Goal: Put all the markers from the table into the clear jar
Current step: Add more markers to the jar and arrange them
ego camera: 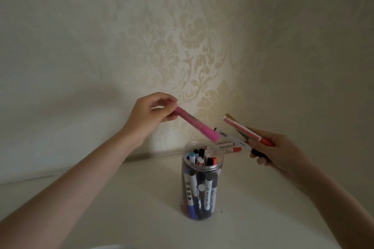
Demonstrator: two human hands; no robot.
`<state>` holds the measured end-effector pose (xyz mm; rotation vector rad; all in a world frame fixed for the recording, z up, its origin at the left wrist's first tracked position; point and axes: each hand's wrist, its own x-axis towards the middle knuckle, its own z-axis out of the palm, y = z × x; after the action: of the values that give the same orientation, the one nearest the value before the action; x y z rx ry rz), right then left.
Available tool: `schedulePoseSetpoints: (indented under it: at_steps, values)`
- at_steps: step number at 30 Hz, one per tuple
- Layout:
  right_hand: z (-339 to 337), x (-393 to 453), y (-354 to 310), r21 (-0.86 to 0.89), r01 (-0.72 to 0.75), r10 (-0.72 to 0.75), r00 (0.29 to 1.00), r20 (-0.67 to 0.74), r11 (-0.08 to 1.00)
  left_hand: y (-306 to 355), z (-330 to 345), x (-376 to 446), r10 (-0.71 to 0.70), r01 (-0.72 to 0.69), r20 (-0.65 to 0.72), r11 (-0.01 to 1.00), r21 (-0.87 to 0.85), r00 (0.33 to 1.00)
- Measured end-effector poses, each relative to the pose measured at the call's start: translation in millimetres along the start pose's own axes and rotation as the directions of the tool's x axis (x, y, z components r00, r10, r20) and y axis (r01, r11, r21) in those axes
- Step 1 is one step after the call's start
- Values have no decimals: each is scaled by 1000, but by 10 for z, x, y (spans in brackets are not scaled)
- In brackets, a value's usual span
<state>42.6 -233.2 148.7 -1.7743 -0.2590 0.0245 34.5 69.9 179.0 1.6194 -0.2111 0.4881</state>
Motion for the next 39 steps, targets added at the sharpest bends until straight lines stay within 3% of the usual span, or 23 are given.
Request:
schedulePoseSetpoints:
  at_steps: [3,5,9,12,21,25,29,33,36,39]
  values:
    - [-168,-46,-153,-113,26,-19,998,56,993,41,-40,-18,83,-134,162,934,332,983]
    - [-208,-82,-313,-255,90,-53,988,148,963,56,-4,-25,102,-205,240,865,458,966]
    - [-98,-81,-592,-461,191,-11,931,364,867,99,71,-8,84,-202,268,870,450,960]
    - [5,8,-702,-648,227,92,903,420,727,157,60,15,71,-209,307,870,446,949]
    - [286,290,-829,-756,143,241,896,373,638,90,131,-31,154,-339,379,804,488,913]
    - [484,422,-772,-848,134,273,911,310,513,64,169,-39,186,-386,400,770,508,897]
    - [703,468,-673,-877,155,131,962,238,455,-56,245,-105,126,-360,429,772,524,894]
    - [621,411,-630,-880,271,36,950,309,389,-150,272,-140,129,-314,386,827,467,913]
    - [509,487,-612,-860,281,-99,959,264,426,-223,299,-127,102,-240,323,874,422,941]
    - [563,615,-457,-819,266,-289,949,128,509,-276,371,-146,94,-194,273,909,369,957]
